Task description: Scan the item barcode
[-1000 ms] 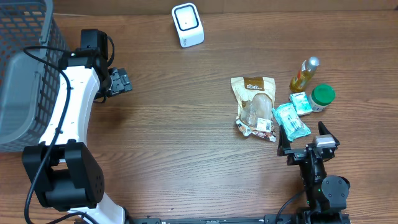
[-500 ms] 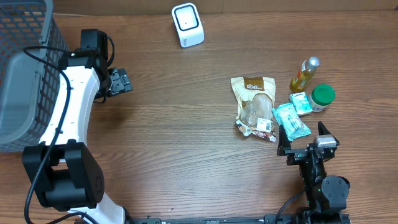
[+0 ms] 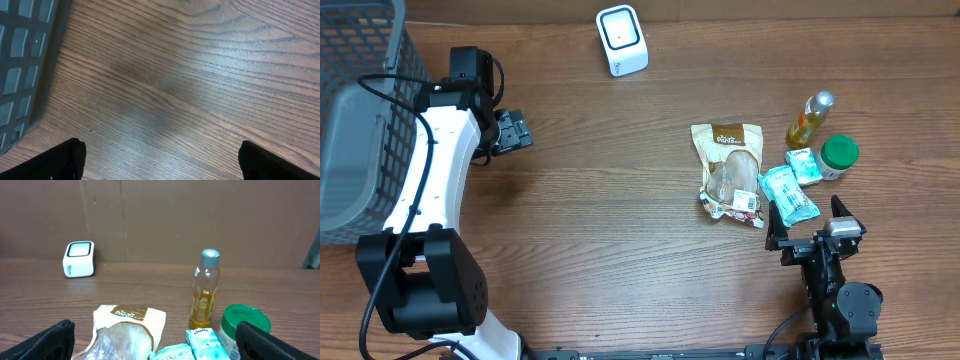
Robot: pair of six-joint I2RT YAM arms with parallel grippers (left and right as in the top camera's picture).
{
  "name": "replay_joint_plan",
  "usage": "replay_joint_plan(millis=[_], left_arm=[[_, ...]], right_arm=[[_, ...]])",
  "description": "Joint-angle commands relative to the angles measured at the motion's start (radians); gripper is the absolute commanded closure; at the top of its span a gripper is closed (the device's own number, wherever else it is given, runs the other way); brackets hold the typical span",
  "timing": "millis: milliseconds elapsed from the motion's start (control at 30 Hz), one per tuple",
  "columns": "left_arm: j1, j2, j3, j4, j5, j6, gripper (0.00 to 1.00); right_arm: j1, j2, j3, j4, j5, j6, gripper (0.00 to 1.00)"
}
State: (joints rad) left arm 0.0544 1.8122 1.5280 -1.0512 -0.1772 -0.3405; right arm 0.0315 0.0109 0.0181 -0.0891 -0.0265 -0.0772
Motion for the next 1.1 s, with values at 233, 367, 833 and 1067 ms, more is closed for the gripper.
replay_joint_plan(millis=[233, 367, 833, 1067], left_arm=[[0.003, -0.002, 0.018, 0.002, -0.013, 0.004, 0.00], [0.002, -0.011, 0.018, 0.002, -0.013, 0.004, 0.00], [0.002, -0.404, 0.018, 0.002, -0.013, 0.004, 0.00], [0.002, -0.696, 0.018, 0.001, -0.013, 0.004, 0.00]], right_arm=[[-0.005, -0.008, -0.010, 0.007, 0.002, 0.010, 0.00], [-0.005, -0.008, -0.010, 0.007, 0.002, 0.010, 0.00], [-0.005, -0.008, -0.010, 0.007, 0.002, 0.010, 0.00], [-0.005, -0.008, -0.010, 0.007, 0.002, 0.010, 0.00]])
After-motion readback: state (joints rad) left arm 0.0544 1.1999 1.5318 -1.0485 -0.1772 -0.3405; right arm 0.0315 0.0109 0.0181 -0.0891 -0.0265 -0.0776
